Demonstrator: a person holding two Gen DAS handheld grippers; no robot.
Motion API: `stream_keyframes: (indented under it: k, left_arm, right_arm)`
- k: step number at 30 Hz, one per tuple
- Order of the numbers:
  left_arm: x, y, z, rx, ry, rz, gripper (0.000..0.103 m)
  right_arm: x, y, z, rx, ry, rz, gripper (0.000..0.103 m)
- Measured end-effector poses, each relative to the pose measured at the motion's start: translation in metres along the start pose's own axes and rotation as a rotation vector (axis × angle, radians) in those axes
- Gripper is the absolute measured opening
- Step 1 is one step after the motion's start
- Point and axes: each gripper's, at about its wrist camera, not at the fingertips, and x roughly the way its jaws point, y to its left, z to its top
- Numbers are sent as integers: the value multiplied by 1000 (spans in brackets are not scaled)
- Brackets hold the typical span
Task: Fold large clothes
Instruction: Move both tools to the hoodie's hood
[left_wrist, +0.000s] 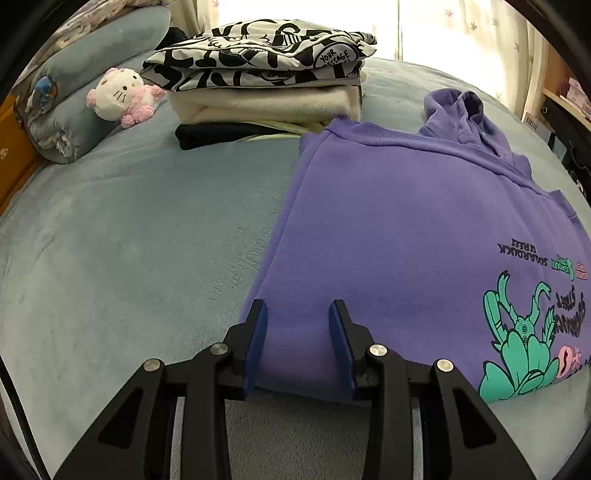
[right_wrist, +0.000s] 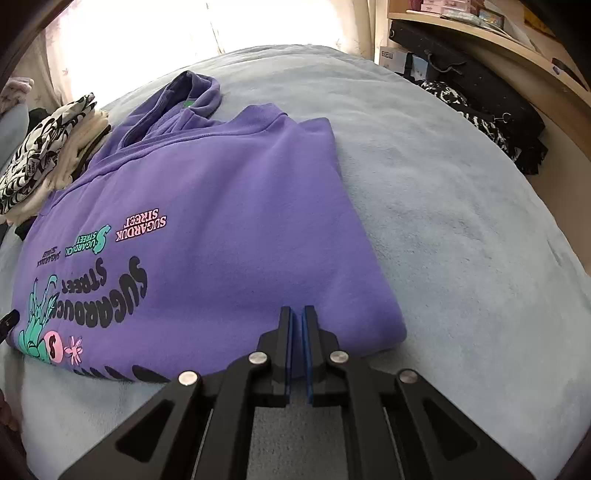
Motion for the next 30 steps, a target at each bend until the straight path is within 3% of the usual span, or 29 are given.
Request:
stream_keyframes:
  k: [7, 10, 15, 21, 25, 28, 30]
  left_arm:
    - [0, 1, 2, -9, 14, -11, 36]
    - [3, -4, 1, 29, 21, -10, 42]
    - [10, -5, -1, 30, 27, -20, 44]
    - [3, -6, 0, 52, 26, -35, 47]
    - [-11, -14, 15, 124, 73, -74, 65]
    - [-31, -25, 34, 208, 39, -95, 67]
    - [-45, -32, 54, 259, 8, -123, 76]
  right_arm:
    - [4, -10, 3, 80, 29, 59, 5]
    - [4, -7, 2, 87, 28, 38, 5]
    - [3, 6, -2, 40, 7, -26, 5]
    - [1, 7, -1, 20, 25, -38, 5]
    - [-2, 9, 8, -10, 99, -25, 5]
    - [-7, 11, 18, -50, 179, 14, 5]
    - [-11, 11, 27, -67, 200, 56, 5]
